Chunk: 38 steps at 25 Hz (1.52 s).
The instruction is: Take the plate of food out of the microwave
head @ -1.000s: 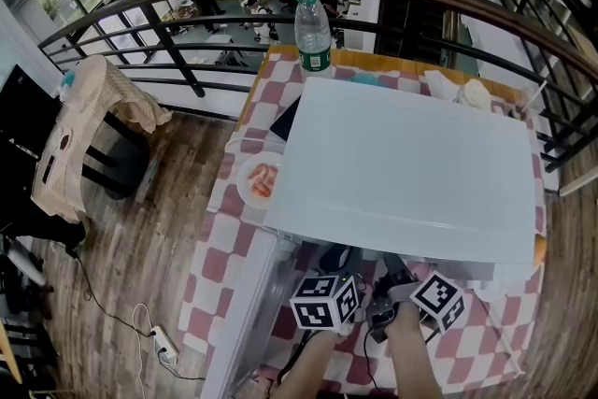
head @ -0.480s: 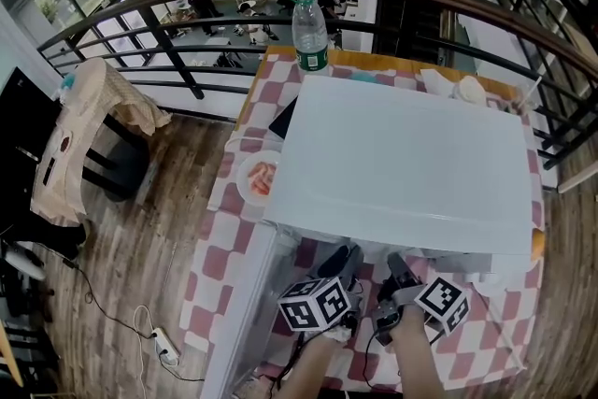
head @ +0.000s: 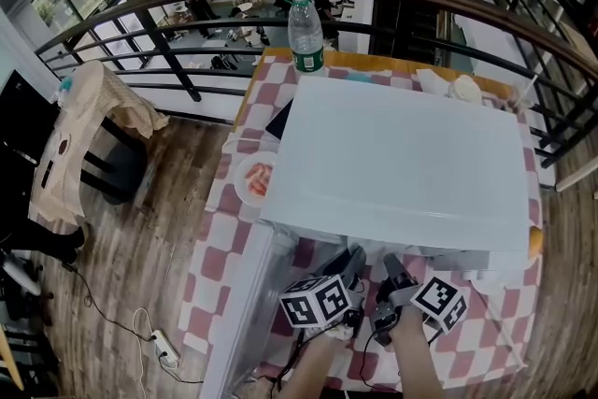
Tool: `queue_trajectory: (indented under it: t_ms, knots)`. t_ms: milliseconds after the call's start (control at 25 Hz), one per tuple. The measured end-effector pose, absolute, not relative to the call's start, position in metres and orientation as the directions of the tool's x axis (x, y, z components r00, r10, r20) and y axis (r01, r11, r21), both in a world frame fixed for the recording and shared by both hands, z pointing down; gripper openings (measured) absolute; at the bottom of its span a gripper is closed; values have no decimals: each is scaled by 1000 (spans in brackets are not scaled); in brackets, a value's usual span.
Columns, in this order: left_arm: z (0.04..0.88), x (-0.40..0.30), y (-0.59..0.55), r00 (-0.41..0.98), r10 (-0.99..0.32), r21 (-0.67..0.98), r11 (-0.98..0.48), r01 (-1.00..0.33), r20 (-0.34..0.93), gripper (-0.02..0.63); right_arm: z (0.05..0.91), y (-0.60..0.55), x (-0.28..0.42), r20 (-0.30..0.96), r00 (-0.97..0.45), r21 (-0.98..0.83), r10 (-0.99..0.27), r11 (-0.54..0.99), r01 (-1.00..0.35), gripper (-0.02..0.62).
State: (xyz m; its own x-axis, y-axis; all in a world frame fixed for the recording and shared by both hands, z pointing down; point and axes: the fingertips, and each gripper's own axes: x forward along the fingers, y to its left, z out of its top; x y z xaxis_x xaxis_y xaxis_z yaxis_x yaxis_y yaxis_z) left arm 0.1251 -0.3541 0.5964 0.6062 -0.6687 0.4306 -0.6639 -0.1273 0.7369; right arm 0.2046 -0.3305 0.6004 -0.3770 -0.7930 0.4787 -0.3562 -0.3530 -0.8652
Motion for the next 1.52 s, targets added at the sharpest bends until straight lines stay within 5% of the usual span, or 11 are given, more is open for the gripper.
queue_trajectory:
  t_ms: [120,200,400,760,1520]
  knots:
    - [598,123,-354,600,-672,734,-123,-668,434,89,601,-333,203,471,-370,-871,-801,-356,-337,73]
    - [598,121,-354,600,-672,732,-126,-670,434,89,601,-336,201,457,-373,-881,-807,-354,-314,147]
    - [597,121,-352,605,-669,737,-127,-664,431,89,605,-344,195,460,-385,-881,-800,-357,-312,147]
    - [599,120,-349,611,-663,724,-148,-673,433,87,611,-344,189,463,-384,-879,-799,-357,-317,25]
    - [590,119,-325,607,-685,719,-172,-673,404,98,604,-323,190,428,-380,-900,-820,-347,-264,25]
